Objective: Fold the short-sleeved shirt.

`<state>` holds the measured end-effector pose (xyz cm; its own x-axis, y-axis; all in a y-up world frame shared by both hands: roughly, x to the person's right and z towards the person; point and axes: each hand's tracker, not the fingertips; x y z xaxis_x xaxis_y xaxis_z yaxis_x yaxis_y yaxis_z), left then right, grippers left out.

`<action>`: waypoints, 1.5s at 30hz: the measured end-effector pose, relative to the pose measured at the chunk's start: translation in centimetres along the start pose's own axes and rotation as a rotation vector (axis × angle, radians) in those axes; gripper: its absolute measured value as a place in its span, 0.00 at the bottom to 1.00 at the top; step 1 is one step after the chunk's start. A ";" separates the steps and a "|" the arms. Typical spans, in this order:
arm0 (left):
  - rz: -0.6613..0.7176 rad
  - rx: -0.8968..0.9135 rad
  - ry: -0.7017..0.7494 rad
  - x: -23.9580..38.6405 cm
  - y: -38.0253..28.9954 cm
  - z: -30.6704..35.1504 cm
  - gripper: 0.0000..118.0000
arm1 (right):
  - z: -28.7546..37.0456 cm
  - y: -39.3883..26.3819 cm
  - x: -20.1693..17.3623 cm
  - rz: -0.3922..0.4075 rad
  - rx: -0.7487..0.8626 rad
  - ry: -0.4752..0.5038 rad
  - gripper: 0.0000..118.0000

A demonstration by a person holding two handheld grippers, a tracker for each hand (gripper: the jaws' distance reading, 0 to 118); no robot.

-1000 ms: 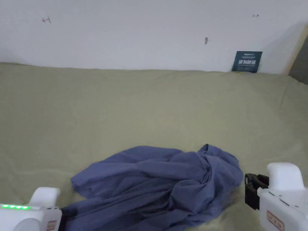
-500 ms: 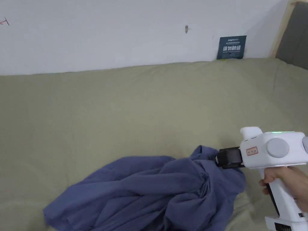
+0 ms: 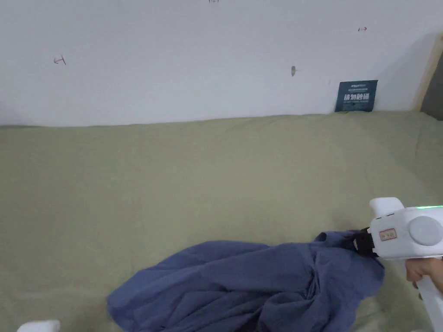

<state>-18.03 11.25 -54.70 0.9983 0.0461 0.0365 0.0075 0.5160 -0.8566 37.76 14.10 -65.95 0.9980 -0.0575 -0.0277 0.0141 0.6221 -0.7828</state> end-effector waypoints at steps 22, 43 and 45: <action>0.056 0.532 0.259 -5.4 18.3 27.8 0.01 | 32.0 8.8 -1.8 -0.009 0.483 -0.030 0.07; -0.014 0.595 0.457 -0.3 33.7 19.4 0.01 | 23.0 24.4 -1.3 -0.019 0.536 -0.170 0.07; -0.023 0.585 0.472 -0.3 33.9 17.5 0.01 | 21.3 24.5 -1.2 -0.018 0.534 -0.168 0.07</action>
<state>-19.11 43.72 -74.74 0.9184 -0.2735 -0.2861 0.1278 0.8890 -0.4397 38.21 46.06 -71.82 0.9928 0.0265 0.1165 0.0170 0.9336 -0.3578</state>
